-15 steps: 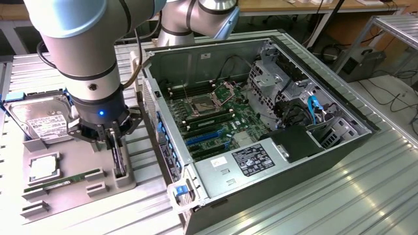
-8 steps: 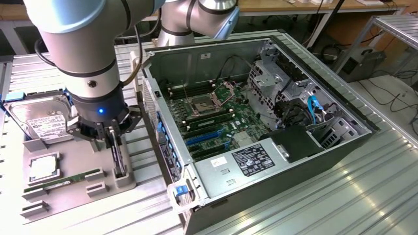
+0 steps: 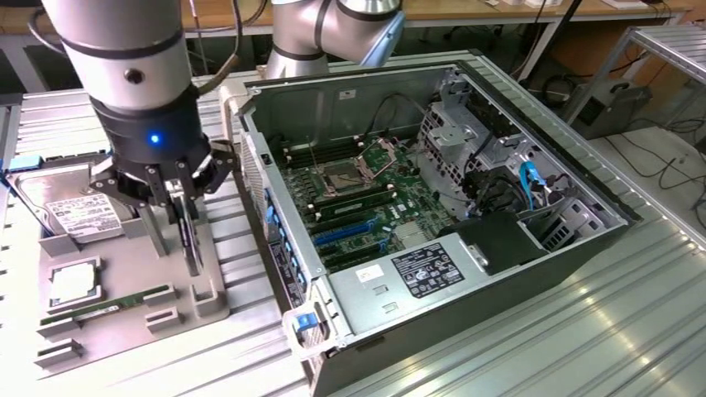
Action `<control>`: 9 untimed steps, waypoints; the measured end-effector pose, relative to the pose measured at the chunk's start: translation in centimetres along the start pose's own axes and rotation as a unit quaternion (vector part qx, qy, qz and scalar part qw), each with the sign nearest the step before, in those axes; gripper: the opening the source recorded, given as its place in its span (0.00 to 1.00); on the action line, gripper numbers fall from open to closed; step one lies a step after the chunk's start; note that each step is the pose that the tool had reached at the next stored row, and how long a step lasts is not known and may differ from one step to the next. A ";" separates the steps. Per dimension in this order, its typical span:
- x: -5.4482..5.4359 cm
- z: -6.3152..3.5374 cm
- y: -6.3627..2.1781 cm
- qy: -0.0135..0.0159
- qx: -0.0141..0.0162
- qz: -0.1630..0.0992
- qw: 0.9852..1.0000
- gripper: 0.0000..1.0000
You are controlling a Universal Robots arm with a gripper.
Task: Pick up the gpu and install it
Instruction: 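Pick up the gpu and move the gpu toward the slot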
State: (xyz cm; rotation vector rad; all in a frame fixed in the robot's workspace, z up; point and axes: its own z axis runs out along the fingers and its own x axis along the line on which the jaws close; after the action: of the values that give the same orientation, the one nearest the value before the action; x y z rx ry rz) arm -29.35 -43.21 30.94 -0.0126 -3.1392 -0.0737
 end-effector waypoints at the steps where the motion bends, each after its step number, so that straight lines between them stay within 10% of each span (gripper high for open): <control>1: 0.0 -0.65 0.02 0.000 0.000 0.000 1.000 0.26; 9: 0.0 -5.66 -0.19 0.000 0.000 -0.002 1.000 0.26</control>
State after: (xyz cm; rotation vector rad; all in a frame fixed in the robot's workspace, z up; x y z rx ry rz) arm -29.33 -43.67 36.59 -0.0066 -3.1390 -0.0735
